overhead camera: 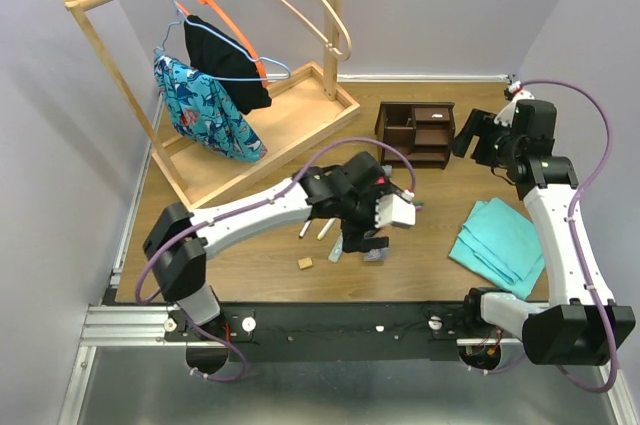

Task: Sort the stationery into containers
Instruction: Pick up the stationery from the center of the board.

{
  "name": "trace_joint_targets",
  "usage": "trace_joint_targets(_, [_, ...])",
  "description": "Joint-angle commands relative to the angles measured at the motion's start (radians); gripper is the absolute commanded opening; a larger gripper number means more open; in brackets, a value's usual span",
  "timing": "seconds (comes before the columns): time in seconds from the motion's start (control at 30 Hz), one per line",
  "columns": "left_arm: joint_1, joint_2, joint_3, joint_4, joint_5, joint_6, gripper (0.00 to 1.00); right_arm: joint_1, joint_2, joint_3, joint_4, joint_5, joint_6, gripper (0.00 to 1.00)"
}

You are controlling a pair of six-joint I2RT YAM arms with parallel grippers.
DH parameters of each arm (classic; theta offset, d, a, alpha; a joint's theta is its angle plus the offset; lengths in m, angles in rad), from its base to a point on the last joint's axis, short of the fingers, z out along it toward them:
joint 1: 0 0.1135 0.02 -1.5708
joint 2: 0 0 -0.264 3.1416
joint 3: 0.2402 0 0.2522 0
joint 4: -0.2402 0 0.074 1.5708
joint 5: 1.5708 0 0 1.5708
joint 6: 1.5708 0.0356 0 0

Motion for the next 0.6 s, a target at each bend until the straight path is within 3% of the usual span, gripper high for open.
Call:
trace_joint_targets(0.0, [-0.058,0.098,0.054,-0.050,-0.068,0.068,0.99,-0.037,-0.023,-0.085,-0.058,-0.086,0.143,0.85])
trace_joint_targets(0.57, [-0.124,0.250,0.080,0.038,-0.195,0.053,0.99,-0.069,-0.129,-0.206,0.014,-0.147,0.171,0.85])
